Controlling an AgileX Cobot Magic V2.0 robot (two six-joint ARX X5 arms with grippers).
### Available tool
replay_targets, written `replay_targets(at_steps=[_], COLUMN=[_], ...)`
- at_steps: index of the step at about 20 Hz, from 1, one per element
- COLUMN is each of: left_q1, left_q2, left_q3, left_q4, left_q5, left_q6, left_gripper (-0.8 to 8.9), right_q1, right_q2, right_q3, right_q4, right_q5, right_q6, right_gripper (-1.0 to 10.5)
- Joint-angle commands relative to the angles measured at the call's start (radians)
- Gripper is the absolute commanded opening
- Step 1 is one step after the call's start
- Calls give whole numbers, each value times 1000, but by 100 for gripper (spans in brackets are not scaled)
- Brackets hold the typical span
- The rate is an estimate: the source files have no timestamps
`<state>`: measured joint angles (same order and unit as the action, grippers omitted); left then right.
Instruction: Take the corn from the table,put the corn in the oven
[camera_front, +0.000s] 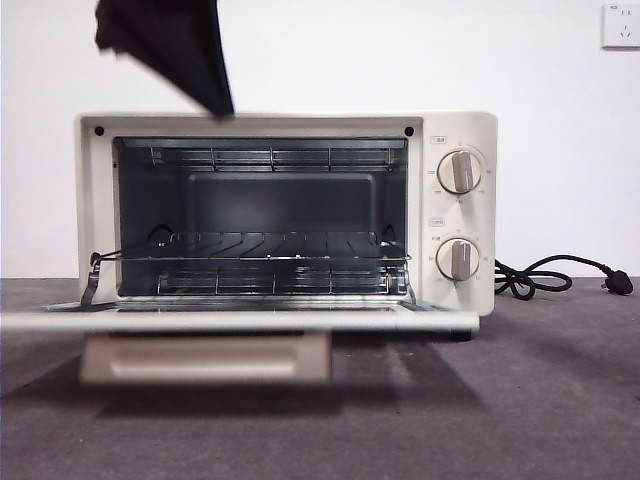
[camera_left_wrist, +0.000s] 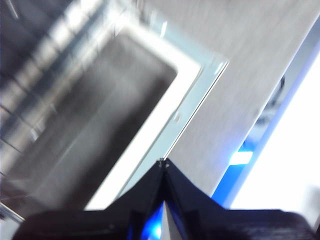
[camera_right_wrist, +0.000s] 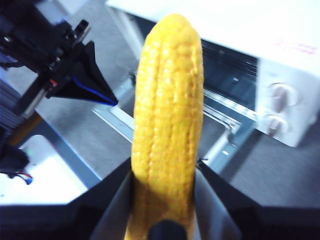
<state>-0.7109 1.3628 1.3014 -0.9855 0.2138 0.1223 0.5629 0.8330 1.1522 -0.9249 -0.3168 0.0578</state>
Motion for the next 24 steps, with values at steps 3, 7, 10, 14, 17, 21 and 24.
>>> replay_targets(at_steps=[3,7,10,14,17,21,24], left_q1=[-4,-4,-4,-4,-4,-4,-4], left_q2=[-154,-305,-381,-454,-498,-541,-568], left_q3=[-8,-8,-8,-8,-8,-8,-8], left_q4=[116,226,260,268,268,267,259], left_q5=[-2,-62,-158,-274,-344,-425,-480], left_q6=[-53,-113,-122,-124,-126,-126,-126], left_gripper=[-6,-6,-6,-6,-6,-6,-6], right_q1=[1,39,113,252,371,497,554], right_q2=[0,10,33,94,154,244,312], right_q3=[6,6,6,6,6,6,6], right_q4=[97,178,226,261,283,323,359], right_q5=[-108,-100,-10,193,390,606,702], right_q6=[-18,-17,-29,-71,-130,-202,-248], right_gripper=[-12,-13,-13,-13,-13,-13,-13])
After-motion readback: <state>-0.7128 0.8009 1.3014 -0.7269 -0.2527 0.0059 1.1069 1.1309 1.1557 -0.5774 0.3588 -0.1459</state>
